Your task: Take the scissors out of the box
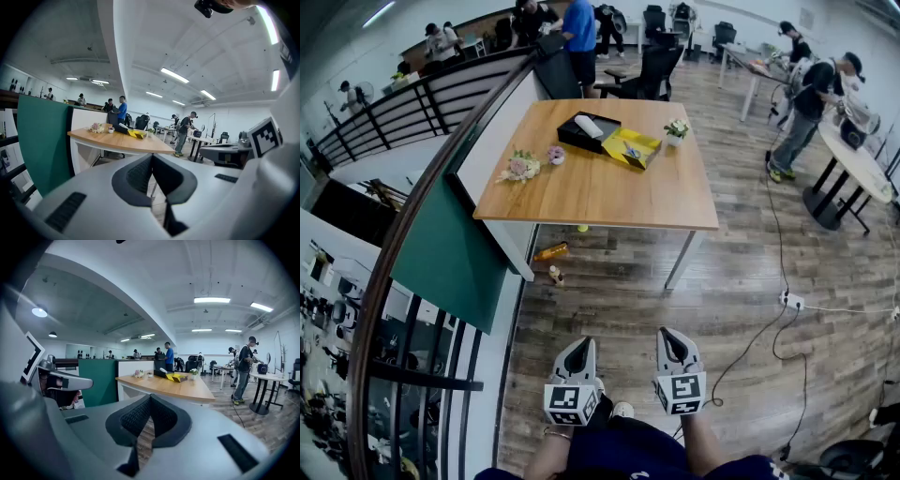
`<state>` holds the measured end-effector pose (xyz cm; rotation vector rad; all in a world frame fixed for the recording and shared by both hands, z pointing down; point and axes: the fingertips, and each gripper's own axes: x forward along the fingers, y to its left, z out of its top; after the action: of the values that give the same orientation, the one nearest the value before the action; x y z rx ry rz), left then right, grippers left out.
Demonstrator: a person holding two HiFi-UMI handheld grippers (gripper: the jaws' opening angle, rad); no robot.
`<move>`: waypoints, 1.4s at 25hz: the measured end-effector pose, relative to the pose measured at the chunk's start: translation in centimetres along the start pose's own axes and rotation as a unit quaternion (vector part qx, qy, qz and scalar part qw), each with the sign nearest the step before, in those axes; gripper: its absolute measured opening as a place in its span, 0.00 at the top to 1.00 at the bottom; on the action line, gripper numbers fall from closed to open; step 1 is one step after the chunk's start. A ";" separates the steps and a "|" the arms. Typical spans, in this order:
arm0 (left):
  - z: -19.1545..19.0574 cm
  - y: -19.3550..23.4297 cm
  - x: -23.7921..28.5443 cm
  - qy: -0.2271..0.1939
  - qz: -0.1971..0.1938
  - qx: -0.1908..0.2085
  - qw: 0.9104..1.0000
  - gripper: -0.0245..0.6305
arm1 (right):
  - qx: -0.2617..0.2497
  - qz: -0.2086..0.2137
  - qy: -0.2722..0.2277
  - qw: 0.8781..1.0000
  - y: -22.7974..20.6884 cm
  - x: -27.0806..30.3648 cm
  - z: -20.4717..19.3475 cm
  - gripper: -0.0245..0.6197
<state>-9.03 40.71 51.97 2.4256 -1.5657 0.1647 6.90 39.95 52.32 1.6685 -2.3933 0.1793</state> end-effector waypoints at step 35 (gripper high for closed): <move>2.7 4.8 6.3 -0.004 -0.130 0.006 0.992 0.47 | 0.045 -0.011 -0.012 0.999 0.7 7.7 2.9 0.42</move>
<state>-10.85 32.54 51.47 2.6131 -1.2388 0.1163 3.43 32.56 51.44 1.7438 -2.4171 0.2688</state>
